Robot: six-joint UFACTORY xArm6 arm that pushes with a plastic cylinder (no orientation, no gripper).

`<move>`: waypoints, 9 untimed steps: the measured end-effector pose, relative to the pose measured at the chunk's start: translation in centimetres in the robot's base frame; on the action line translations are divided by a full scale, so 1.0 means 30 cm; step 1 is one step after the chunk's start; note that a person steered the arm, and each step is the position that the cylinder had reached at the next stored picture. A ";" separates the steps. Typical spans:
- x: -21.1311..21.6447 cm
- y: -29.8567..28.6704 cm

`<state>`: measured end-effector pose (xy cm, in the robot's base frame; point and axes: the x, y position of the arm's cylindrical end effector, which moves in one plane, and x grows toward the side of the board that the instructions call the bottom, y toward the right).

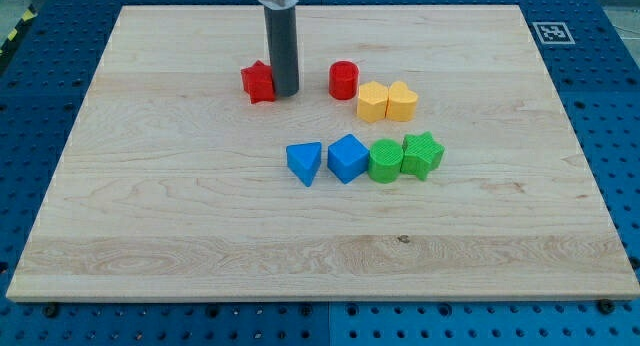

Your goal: Push the red circle above the yellow hexagon

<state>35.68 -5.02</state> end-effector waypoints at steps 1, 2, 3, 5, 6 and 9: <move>-0.007 0.040; -0.016 0.059; -0.046 0.106; -0.047 0.110; -0.028 0.103; 0.022 0.194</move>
<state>36.35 0.81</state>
